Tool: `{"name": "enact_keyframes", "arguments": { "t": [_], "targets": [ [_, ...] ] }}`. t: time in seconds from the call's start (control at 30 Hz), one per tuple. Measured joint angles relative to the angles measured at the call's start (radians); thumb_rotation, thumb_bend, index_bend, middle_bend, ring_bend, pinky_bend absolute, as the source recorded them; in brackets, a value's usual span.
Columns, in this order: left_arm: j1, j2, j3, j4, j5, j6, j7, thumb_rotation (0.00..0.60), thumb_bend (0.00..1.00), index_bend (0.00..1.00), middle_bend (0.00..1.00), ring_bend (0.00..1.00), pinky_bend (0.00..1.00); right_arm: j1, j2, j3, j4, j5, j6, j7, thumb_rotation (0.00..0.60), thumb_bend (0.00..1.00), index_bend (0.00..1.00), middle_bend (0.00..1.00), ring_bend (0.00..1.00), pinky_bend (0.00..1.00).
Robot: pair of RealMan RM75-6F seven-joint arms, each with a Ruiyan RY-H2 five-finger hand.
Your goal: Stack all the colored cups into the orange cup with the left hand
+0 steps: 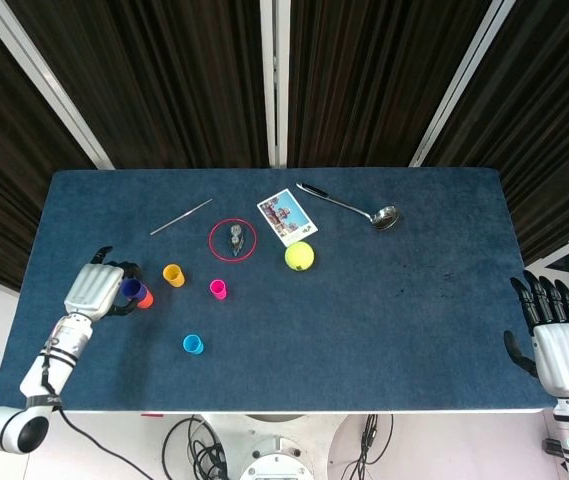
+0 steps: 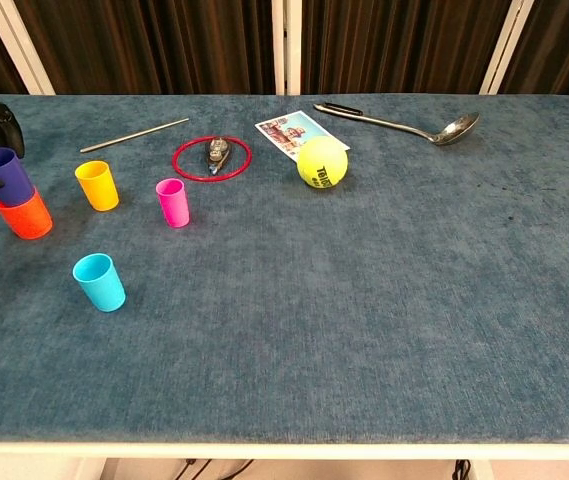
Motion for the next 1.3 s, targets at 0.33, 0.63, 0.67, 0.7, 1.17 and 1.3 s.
{"name": "enact_keyframes", "arguments": {
  "t": [0.33, 0.63, 0.67, 0.7, 1.17, 1.3],
  "targets": [
    [0.002, 0.008, 0.001, -0.022, -0.012, -0.005, -0.023, 0.6, 0.28, 0.25, 0.29, 0.3, 0.08, -0.002, 0.001, -0.001, 0.005, 0.002, 0.0, 0.009, 0.6, 0.36, 0.0, 0.0, 0.0, 0.0],
    [-0.018, 0.014, -0.037, -0.041, -0.004, 0.008, -0.042, 0.6, 0.26, 0.25, 0.28, 0.28, 0.09, -0.001, 0.001, -0.003, 0.006, 0.001, -0.003, 0.009, 0.6, 0.36, 0.0, 0.0, 0.0, 0.0],
    [-0.026, 0.012, -0.046, -0.041, -0.009, 0.005, -0.045, 0.6, 0.26, 0.25, 0.28, 0.28, 0.09, 0.0, 0.001, -0.003, 0.004, -0.001, -0.003, 0.006, 0.6, 0.36, 0.0, 0.0, 0.0, 0.0],
    [-0.033, 0.01, -0.053, -0.04, -0.016, -0.001, -0.048, 0.6, 0.26, 0.25, 0.28, 0.28, 0.09, 0.0, 0.001, -0.004, 0.002, -0.002, -0.004, 0.004, 0.6, 0.36, 0.0, 0.0, 0.0, 0.0],
    [-0.191, -0.092, -0.067, 0.078, -0.225, -0.202, 0.111, 0.6, 0.26, 0.25, 0.23, 0.25, 0.09, -0.01, 0.008, -0.006, 0.015, -0.002, 0.012, 0.001, 0.6, 0.35, 0.0, 0.0, 0.0, 0.0],
    [-0.21, -0.126, -0.052, 0.115, -0.251, -0.214, 0.128, 0.6, 0.26, 0.25, 0.23, 0.25, 0.09, -0.014, 0.009, -0.005, 0.023, 0.003, 0.016, 0.024, 0.6, 0.35, 0.0, 0.0, 0.0, 0.0]
  ]
}}
